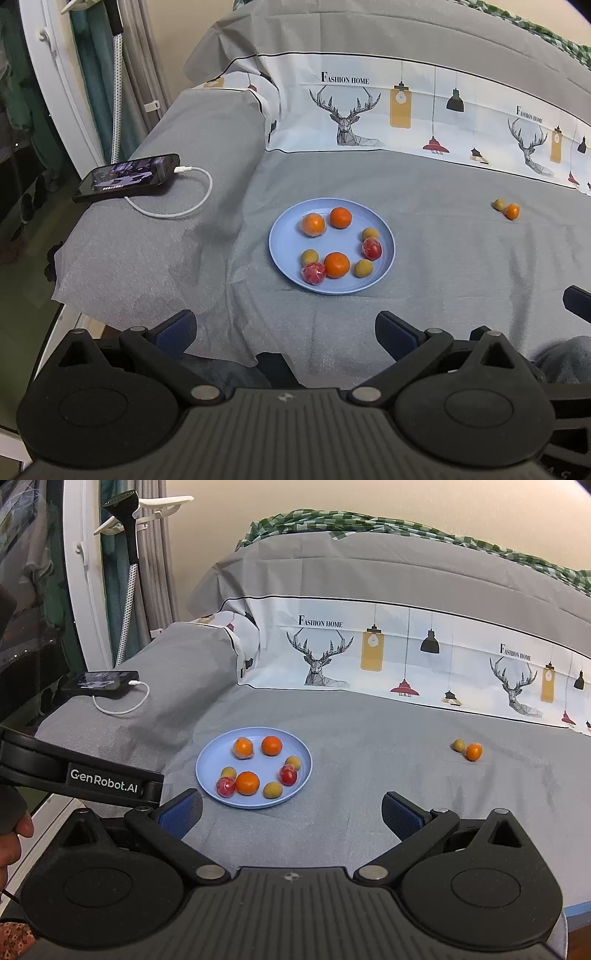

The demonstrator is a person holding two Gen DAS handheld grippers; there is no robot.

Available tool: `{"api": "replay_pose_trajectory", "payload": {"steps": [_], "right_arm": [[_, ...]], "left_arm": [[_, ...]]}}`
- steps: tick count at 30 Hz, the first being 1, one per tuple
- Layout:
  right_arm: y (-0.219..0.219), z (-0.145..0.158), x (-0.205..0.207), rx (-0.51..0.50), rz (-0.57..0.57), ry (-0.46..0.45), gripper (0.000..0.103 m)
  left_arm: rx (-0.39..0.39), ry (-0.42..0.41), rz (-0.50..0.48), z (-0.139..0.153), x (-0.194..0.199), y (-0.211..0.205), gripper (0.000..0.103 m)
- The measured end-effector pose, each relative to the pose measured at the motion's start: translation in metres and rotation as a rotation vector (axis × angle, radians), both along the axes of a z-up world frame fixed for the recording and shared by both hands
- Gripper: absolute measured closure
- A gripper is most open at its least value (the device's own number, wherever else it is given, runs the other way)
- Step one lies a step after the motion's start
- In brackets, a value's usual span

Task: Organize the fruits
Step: 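Move both open tools toward the loose yellow fruit and orange, then grasp the small orange with the right gripper while the left gripper grasps the yellow fruit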

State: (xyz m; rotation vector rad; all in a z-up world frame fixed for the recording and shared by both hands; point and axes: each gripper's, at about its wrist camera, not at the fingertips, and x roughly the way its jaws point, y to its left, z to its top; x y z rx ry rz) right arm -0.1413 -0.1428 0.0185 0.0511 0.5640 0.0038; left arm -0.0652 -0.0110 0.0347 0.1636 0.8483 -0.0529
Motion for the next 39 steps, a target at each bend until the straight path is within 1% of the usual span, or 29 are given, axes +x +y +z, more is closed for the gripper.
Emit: {"api": "replay_pose_trajectory", "payload": {"steps": [9,14,19,24,30,39], "right_arm": [[0.002,-0.001,0.000,-0.004,0.003,0.007,0.001],[0.001,-0.002,0.002,0.001,0.002,0.015,0.001],[-0.004,-0.010,0.007,0.013,0.001,0.033,0.001],[-0.017,-0.021,0.017,0.030,-0.027,0.047,0.001],[-0.040,-0.035,0.039,0.066,-0.100,0.053,0.001],[-0.084,-0.060,0.072,0.097,-0.169,0.102,0.001]], "left_arm": [[-0.004,-0.007,0.004,-0.001,0.000,0.003,0.000],[-0.004,0.004,0.006,-0.003,0.003,0.003,0.000],[0.012,0.017,0.001,-0.006,0.009,-0.001,0.000],[0.016,0.045,0.005,-0.012,0.026,-0.007,0.000],[0.006,0.066,0.003,-0.016,0.052,-0.015,0.000],[0.009,0.094,0.007,-0.025,0.093,-0.043,0.000]]}}
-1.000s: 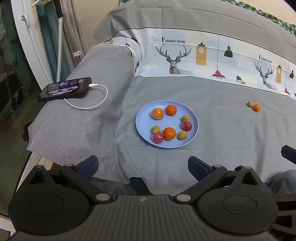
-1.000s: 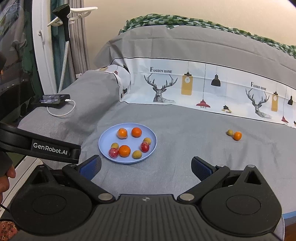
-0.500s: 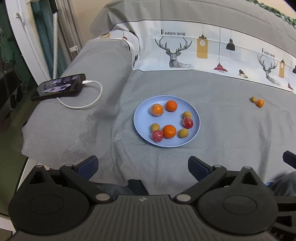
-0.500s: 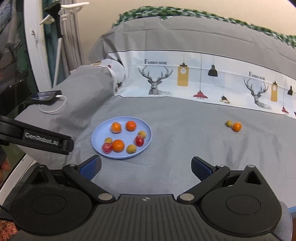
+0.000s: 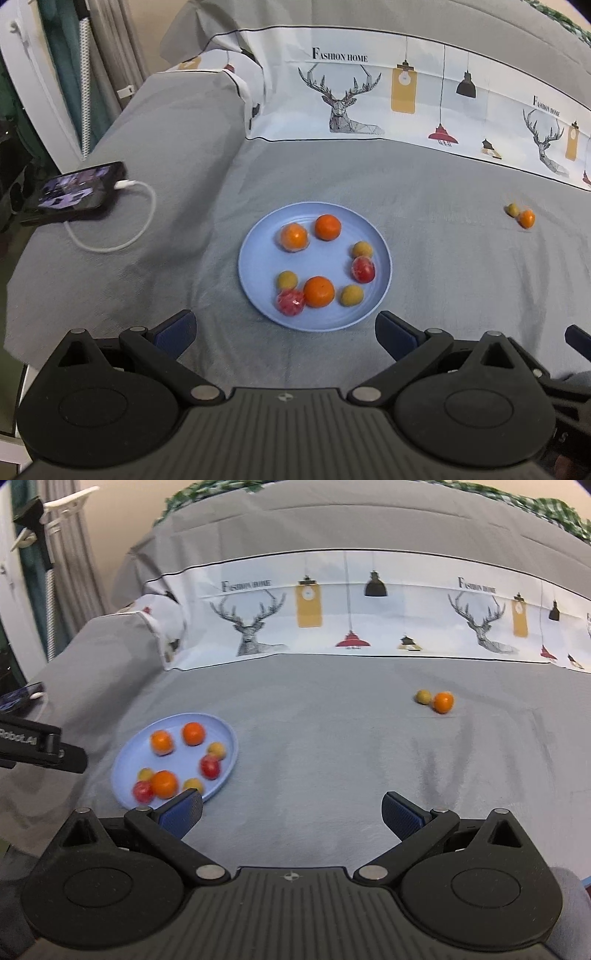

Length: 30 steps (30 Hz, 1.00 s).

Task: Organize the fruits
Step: 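Grasp the small orange with the right gripper while the left gripper grasps the yellow fruit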

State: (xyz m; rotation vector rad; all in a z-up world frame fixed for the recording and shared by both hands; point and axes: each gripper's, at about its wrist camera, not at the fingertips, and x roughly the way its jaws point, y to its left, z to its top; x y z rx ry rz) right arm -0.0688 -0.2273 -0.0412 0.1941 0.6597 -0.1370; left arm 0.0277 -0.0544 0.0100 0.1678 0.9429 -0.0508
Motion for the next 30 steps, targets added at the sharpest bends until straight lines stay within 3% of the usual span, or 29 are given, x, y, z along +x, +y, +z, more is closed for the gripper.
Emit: {"api": "replay_pose_trajectory", "payload": {"steps": [9,23,30], "right_arm": [[-0.068,-0.026,0.042,-0.002,-0.148,-0.002,0.001],[-0.181,-0.123,0.152,-0.053,-0.321,0.081,0.001],[-0.230,-0.149,0.187,-0.064,-0.373,0.094,0.001]], "left_arm": [[0.001,0.078,-0.030,-0.023,0.036,-0.041,0.000],[0.043,0.144,-0.034,-0.057,0.084,-0.095,0.000],[0.067,0.180,-0.057,-0.076,0.110,-0.131,0.000]]}}
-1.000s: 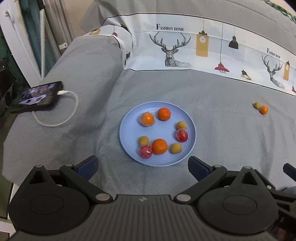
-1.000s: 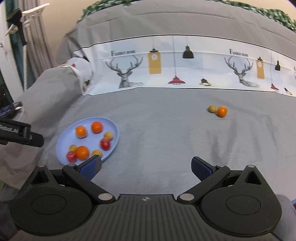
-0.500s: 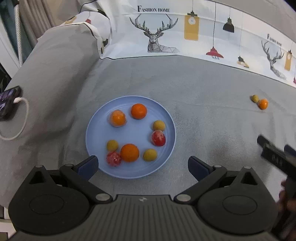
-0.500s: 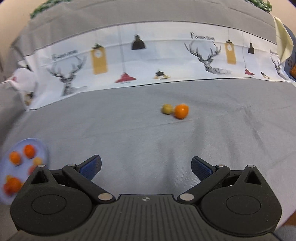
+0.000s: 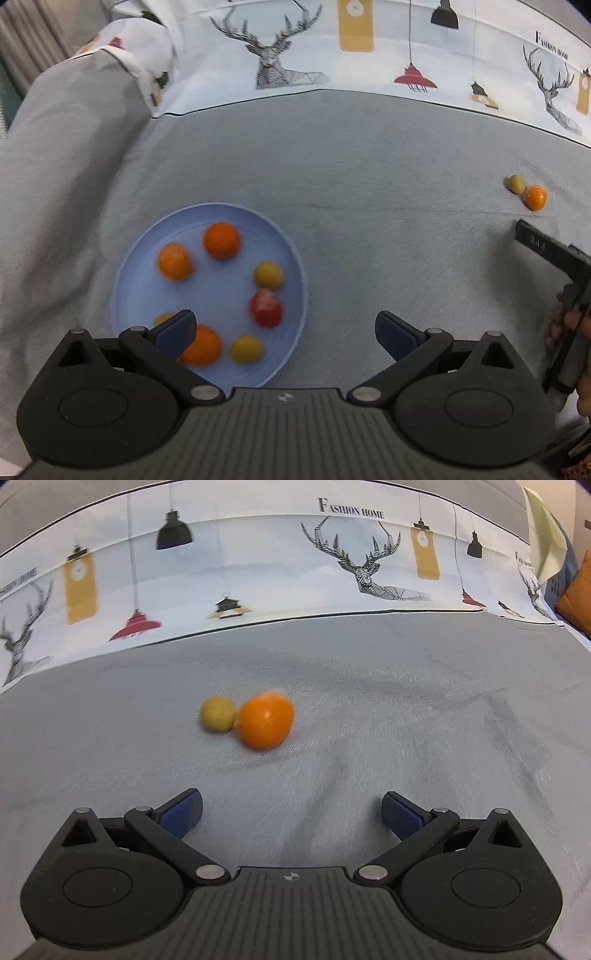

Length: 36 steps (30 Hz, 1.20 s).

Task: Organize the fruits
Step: 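Grasp the small orange with the right gripper while the left gripper grasps the yellow fruit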

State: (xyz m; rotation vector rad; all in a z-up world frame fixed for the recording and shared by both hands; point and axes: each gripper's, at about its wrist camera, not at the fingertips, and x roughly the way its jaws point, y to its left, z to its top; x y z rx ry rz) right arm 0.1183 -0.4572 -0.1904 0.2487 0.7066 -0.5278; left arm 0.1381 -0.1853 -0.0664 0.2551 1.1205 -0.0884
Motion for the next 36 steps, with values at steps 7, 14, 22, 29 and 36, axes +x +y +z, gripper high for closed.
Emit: {"api": "replay_pose_trajectory", "payload": {"steps": [7,14,22,29,36], "right_arm": [[-0.019,0.000,0.038,-0.090,0.053,-0.001,0.001],[-0.043,0.008,0.021,-0.086,0.103,-0.042,0.064],[-0.119,0.009,-0.018,-0.057,-0.183,-0.044,0.063],[-0.120,0.007,-0.024,-0.065,-0.161,-0.047,0.062],[-0.118,0.011,-0.021,-0.073,-0.173,-0.034,0.063]], "left_arm": [[0.004,-0.011,-0.047,-0.014,0.026,-0.050,0.000],[-0.037,-0.071,-0.159,-0.032,0.050,-0.123,0.000],[-0.193,-0.084,-0.361,-0.070,0.080,-0.233,0.000],[-0.185,-0.047,-0.394,-0.108,0.104,-0.279,0.002],[-0.207,-0.130,-0.442,-0.100,0.093,-0.271,0.077]]}}
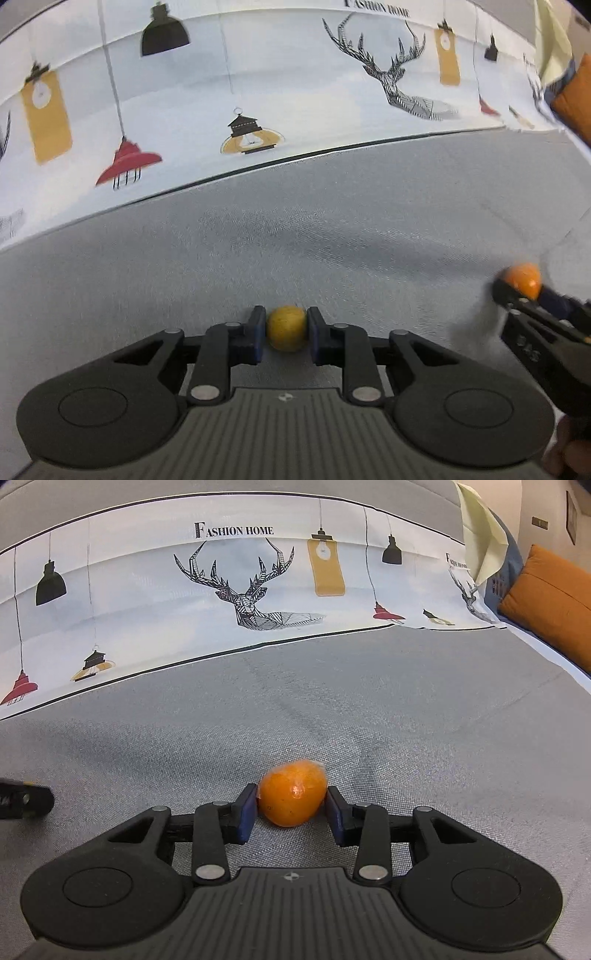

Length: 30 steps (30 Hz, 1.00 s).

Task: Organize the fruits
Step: 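Grasp the small orange with the right gripper while the left gripper grasps the yellow fruit, then carry the yellow fruit and orange back toward the blue plate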

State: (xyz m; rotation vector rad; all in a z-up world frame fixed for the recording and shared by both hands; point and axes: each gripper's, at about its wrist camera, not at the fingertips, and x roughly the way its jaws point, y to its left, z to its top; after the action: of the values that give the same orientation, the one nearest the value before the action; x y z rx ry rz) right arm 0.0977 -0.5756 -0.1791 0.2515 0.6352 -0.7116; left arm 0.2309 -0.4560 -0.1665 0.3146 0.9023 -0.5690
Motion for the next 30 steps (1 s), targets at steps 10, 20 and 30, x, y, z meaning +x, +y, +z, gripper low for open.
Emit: {"api": "replay_pose_trajectory", "payload": {"steps": [10,20,30], "right_arm": [[0.034,0.040,0.014,-0.007,0.046,-0.119,0.063],[0.179,0.124,-0.056,-0.071,0.400,-0.222,0.063],[0.312,0.145,-0.192,0.103,0.659,-0.072,0.063]], "left_arm": [[0.013,-0.008,0.086,0.069,-0.052,0.092,0.077],[0.090,0.006,0.230,0.137,-0.157,0.279,0.077],[0.087,0.004,0.356,0.160,-0.244,0.391,0.077]]}}
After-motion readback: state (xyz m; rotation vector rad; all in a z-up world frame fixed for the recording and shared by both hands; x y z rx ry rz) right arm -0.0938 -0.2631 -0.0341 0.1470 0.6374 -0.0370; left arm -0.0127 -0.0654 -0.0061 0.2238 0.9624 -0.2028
